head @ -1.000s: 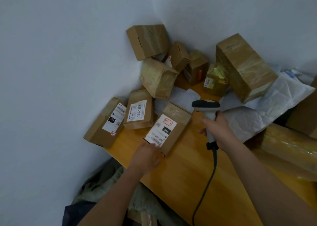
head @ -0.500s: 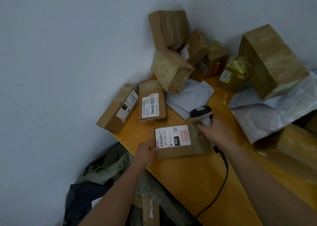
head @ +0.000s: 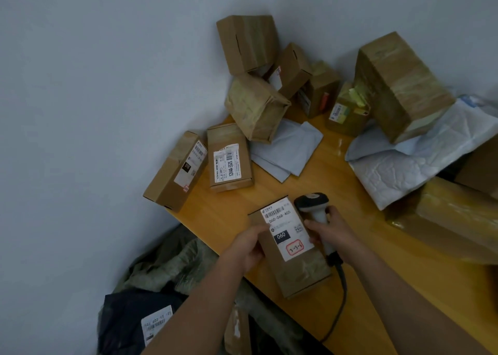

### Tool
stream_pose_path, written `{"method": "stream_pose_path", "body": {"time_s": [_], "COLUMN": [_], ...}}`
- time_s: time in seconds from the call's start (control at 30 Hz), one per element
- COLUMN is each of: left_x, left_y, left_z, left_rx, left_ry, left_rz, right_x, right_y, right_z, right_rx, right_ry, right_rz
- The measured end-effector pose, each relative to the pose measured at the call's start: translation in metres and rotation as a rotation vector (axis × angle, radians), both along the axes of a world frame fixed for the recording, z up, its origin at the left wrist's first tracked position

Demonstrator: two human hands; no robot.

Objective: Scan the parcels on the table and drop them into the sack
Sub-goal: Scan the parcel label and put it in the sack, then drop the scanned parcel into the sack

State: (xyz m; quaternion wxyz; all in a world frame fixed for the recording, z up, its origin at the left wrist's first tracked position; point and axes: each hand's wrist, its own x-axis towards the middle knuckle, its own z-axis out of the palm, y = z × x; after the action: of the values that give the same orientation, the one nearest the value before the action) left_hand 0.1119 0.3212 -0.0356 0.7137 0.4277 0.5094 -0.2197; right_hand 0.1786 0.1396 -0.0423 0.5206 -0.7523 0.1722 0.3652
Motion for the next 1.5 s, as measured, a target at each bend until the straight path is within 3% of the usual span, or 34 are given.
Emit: {"method": "stream_pose_path", "body": {"time_s": [0.23, 0.47, 0.67, 0.93, 1.5], "left_x": [-0.007, -0.015, -0.028, -0.037, -0.048], "left_y": [-0.004, 0.013, 0.034, 0.039, -0.023], "left_z": [0.016, 0.043, 0.075, 0.098, 0.103], "left_rx": [0.040, 0.161, 0.265, 0.264, 0.292], "left_ry": [-0.153, -0.211, -0.243, -0.257, -0.285], "left_rz": [-0.291, -0.218, -0.159, -0.085, 0.003], "right_x": [0.003, -0.006, -0.034, -0.080, -0.090], "right_y": [-0.005, 0.004, -0.003, -0.026, -0.099], "right_z": [0.023, 0.085, 0.170, 0.257, 0.306], "right_rx": [0.090, 0.096, 0.216, 0.241, 0.370], "right_ry": [-0.099, -0.126, -0.209, -0.392, -0.440], "right_rz": [-0.267, -0.323, -0.149, 0.036, 0.070]}}
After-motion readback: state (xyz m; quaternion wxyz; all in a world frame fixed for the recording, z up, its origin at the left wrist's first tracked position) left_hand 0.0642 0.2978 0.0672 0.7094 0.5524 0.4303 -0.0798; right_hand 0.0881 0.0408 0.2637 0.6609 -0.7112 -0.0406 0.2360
